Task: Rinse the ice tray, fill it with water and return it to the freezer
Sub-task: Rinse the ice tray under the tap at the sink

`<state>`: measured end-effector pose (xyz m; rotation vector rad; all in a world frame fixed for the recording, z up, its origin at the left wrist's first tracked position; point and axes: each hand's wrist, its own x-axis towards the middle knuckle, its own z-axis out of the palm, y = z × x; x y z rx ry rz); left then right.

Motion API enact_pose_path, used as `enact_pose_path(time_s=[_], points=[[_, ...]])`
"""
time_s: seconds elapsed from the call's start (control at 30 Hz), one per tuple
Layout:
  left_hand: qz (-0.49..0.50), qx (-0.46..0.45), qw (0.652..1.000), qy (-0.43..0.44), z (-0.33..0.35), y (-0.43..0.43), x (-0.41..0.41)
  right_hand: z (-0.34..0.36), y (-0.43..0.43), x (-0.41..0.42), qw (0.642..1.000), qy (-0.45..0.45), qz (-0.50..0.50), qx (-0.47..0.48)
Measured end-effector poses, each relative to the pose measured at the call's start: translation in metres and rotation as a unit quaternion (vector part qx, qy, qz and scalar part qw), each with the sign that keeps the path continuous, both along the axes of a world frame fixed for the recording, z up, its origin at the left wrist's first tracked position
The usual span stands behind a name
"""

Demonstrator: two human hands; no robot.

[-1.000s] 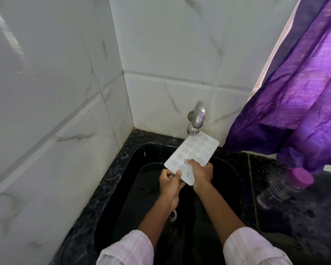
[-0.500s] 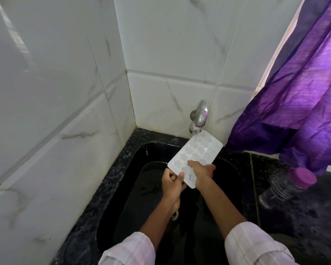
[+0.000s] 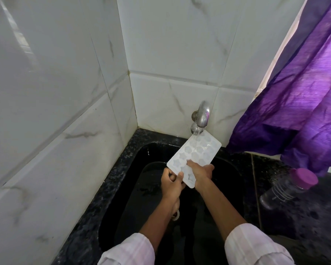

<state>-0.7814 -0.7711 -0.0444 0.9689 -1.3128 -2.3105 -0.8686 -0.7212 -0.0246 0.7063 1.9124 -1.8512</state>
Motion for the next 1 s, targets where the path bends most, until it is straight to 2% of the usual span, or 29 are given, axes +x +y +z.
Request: enact_pose_path(time_s=[0.73, 0.9, 1.0], points=[[-0.008, -0.009, 1.0, -0.002, -0.001, -0.002, 0.009, -0.004, 0.0, 0.006, 1.0, 0.001, 0.011, -0.015], [-0.015, -0.026, 1.0, -0.001, 0.0, -0.001, 0.008, -0.006, 0.002, 0.005, 1.0, -0.005, 0.013, -0.017], [-0.015, -0.066, 0.998, -0.016, -0.003, -0.006, 0.009, -0.012, 0.005, 0.007, 0.997, -0.009, 0.051, -0.048]])
